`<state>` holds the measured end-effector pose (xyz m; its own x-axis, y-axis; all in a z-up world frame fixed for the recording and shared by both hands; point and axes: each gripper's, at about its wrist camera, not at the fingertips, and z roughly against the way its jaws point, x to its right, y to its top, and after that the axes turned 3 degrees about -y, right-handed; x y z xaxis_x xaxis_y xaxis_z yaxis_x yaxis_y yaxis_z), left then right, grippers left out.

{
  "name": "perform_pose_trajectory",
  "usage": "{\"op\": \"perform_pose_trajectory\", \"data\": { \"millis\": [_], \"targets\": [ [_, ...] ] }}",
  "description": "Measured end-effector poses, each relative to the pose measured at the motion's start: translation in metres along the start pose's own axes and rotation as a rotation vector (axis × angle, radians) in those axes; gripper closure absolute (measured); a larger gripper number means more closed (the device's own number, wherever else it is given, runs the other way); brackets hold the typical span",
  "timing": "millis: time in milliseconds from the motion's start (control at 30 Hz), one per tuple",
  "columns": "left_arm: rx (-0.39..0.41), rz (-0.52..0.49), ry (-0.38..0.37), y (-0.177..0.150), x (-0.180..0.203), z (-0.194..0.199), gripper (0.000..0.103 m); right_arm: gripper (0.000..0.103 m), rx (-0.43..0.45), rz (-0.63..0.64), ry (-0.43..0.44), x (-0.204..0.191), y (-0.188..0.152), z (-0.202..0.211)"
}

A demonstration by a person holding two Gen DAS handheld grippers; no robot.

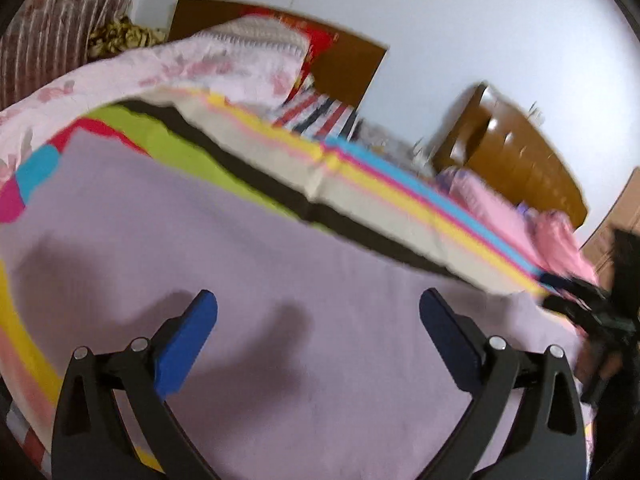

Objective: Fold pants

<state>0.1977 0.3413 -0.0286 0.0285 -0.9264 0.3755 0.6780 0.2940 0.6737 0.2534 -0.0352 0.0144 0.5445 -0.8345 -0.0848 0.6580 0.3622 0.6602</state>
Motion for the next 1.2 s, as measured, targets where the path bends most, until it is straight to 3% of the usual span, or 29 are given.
{"op": "perform_pose_trajectory", "data": {
  "millis": [33, 167, 267, 300, 433, 467, 533, 600, 633, 733, 767, 833, 933, 1000, 1067, 1133, 1200],
  "targets": [
    [-0.043, 0.014, 0.060, -0.002, -0.006, -0.014, 0.002, 0.029, -0.023, -0.038, -0.033, 0.015, -0.019, 0.003],
    [-0.082, 0.101, 0.062, 0.005, -0.022, -0.024, 0.002, 0.028, -0.124, -0.225, -0.125, 0.077, -0.072, -0.001],
    [-0.099, 0.095, 0.164, 0.006, -0.009, -0.020, 0.004, 0.028, -0.060, -0.329, -0.079, 0.098, -0.084, 0.017],
    [-0.091, 0.082, 0.167, 0.006, 0.004, -0.017, 0.004, 0.028, -0.038, -0.326, -0.069, 0.100, -0.085, 0.023],
    [-0.036, -0.077, 0.013, -0.003, 0.094, -0.002, 0.002, 0.027, 0.010, -0.202, -0.040, 0.092, -0.063, 0.031],
    [-0.049, -0.155, -0.008, -0.009, 0.123, -0.008, 0.002, 0.027, 0.006, -0.158, -0.020, 0.088, -0.054, 0.027],
    [-0.109, -0.245, -0.022, -0.019, 0.162, -0.030, 0.002, 0.027, -0.028, -0.106, 0.112, 0.087, -0.038, 0.010],
    [-0.175, -0.238, -0.014, -0.030, 0.173, -0.052, 0.002, 0.027, -0.106, -0.096, 0.272, 0.084, -0.030, -0.014],
    [-0.194, -0.205, 0.007, -0.035, 0.172, -0.062, 0.002, 0.027, -0.119, -0.066, 0.293, 0.076, -0.025, -0.024],
    [-0.186, -0.163, 0.054, -0.040, 0.161, -0.071, 0.002, 0.030, -0.151, 0.017, 0.226, 0.075, -0.015, -0.049],
    [-0.197, -0.153, 0.076, -0.041, 0.155, -0.076, 0.002, 0.031, -0.135, 0.006, 0.170, 0.080, -0.012, -0.055],
    [-0.196, -0.143, 0.058, -0.038, 0.148, -0.079, 0.002, 0.032, -0.113, -0.090, 0.173, 0.093, -0.008, -0.056],
    [-0.191, -0.165, 0.055, -0.042, 0.145, -0.079, 0.002, 0.029, -0.039, -0.072, 0.070, 0.086, -0.009, -0.039],
    [-0.183, -0.183, 0.066, -0.043, 0.147, -0.082, 0.002, 0.022, -0.014, -0.030, 0.119, 0.074, -0.012, -0.028],
    [-0.180, -0.187, 0.066, -0.047, 0.150, -0.079, 0.002, 0.019, -0.053, -0.009, 0.125, 0.070, -0.016, -0.038],
    [-0.179, -0.186, 0.065, -0.047, 0.152, -0.080, 0.002, 0.019, -0.133, 0.000, 0.023, 0.075, -0.017, -0.062],
    [-0.178, -0.188, 0.065, -0.046, 0.152, -0.081, 0.002, 0.022, -0.086, -0.025, 0.019, 0.082, -0.018, -0.058]
  ]
}}
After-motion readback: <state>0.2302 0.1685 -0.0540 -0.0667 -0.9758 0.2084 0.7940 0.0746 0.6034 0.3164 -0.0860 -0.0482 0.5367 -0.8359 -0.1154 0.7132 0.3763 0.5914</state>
